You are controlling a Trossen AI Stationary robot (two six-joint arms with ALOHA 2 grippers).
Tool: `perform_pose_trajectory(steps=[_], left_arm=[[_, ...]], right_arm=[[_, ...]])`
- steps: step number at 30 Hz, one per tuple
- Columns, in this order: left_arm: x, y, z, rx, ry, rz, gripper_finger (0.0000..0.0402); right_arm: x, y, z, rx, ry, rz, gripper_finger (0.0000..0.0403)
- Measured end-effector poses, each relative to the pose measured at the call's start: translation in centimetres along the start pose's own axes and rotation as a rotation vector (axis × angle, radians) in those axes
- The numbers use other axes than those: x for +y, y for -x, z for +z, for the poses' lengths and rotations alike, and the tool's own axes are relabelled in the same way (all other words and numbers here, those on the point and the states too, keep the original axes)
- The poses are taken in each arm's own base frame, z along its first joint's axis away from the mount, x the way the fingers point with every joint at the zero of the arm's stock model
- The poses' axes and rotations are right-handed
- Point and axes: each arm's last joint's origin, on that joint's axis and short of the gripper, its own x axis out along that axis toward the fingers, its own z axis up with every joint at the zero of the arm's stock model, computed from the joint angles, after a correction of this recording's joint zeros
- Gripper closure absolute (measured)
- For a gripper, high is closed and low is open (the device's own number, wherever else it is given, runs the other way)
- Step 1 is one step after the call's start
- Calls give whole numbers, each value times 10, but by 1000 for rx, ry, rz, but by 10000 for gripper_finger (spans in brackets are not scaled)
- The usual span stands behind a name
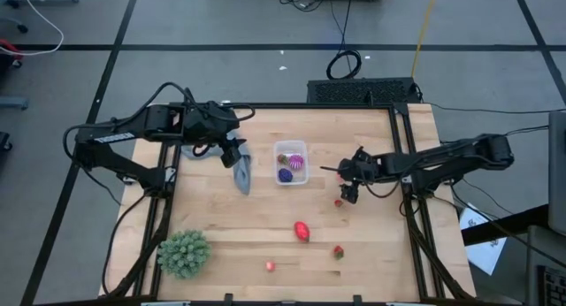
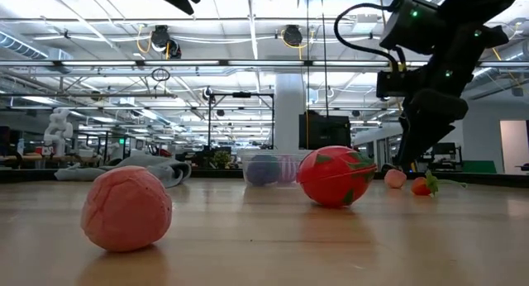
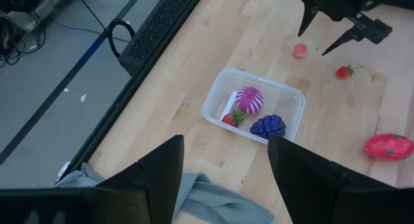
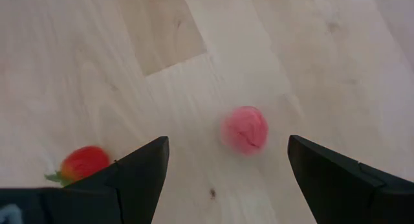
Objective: Pick and placing Produce into tupperware
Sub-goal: Put the top pink peach into the transparent bin
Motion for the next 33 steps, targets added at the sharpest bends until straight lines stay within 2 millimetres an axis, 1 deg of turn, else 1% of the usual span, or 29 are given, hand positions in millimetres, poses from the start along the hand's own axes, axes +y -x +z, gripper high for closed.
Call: perform_pose_trajectory(steps=[6, 13, 18, 23, 26, 33], left_arm=[[0, 0, 0, 0, 0, 0, 172], [0, 0, 0, 0, -4, 0, 172], [0, 0, 0, 0, -7, 0, 172], [0, 0, 0, 0, -7, 0, 172], [0, 0, 0, 0, -7, 0, 172], [0, 0, 0, 2, -7, 0, 172]], right_arm=[[0, -9, 4, -12, 14, -1, 94], [-4, -21, 3, 45, 3, -1, 94], [-5, -26, 3, 68, 10, -10, 94], [-4, -30, 5, 52, 16, -7, 95], [-4, -31, 6, 45, 18, -3, 102], [-4, -31, 6, 45, 21, -3, 134]])
